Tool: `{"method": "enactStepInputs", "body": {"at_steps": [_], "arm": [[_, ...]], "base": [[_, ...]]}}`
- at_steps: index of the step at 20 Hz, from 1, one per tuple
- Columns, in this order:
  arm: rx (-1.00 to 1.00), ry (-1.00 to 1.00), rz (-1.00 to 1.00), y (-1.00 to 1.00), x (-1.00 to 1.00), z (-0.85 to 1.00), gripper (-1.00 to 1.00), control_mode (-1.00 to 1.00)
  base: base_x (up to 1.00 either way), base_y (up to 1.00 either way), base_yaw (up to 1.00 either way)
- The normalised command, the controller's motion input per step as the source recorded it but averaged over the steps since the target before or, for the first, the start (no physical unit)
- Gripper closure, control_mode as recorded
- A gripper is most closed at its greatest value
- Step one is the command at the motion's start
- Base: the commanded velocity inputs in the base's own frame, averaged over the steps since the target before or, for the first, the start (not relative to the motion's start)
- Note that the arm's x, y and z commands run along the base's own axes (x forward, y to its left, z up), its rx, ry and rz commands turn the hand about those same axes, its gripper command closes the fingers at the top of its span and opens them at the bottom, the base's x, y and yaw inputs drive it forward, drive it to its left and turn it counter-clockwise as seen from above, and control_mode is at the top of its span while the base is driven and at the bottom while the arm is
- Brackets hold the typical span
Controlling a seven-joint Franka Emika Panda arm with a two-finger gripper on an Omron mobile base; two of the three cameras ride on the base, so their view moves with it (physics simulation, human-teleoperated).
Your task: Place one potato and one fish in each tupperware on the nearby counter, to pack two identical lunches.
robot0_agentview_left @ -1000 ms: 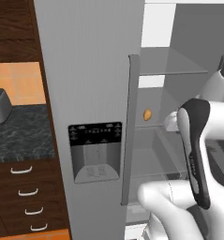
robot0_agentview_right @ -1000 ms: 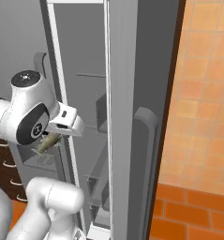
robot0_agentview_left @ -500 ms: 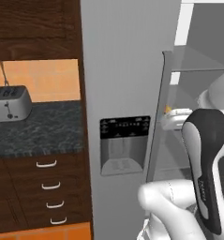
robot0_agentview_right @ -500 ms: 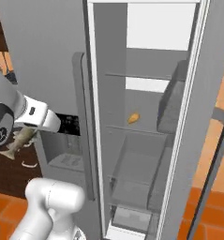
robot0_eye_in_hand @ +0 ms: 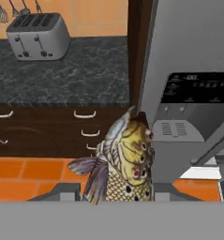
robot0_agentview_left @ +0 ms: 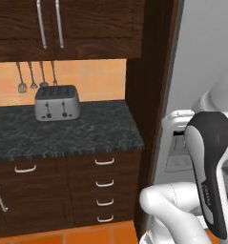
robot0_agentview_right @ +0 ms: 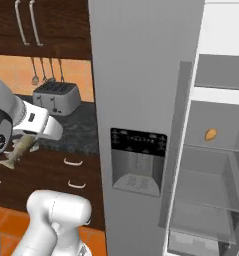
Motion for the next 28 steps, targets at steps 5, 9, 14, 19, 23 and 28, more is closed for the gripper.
{"method": "enactStepInputs", "body": {"at_steps": [5, 9, 14, 19, 23, 28], "arm": [[0.00, 0.00, 0.00, 0.00, 0.00, 0.00, 1.00, 1.00], [0.00, 0.00, 0.00, 0.00, 0.00, 0.00, 1.00, 1.00], [0.00, 0.00, 0.00, 0.00, 0.00, 0.00, 1.00, 1.00], [0.00, 0.00, 0.00, 0.00, 0.00, 0.00, 1.00, 1.00], [0.00, 0.00, 0.00, 0.00, 0.00, 0.00, 1.00, 1.00], [0.00, 0.00, 0.00, 0.00, 0.00, 0.00, 1.00, 1.00]], "base": [[0.05, 1.00, -0.07], [0.00, 1.00, -0.09], [0.05, 1.00, -0.09], [0.30, 1.00, -0.07], [0.49, 1.00, -0.07], [0.52, 1.00, -0.07]]}}
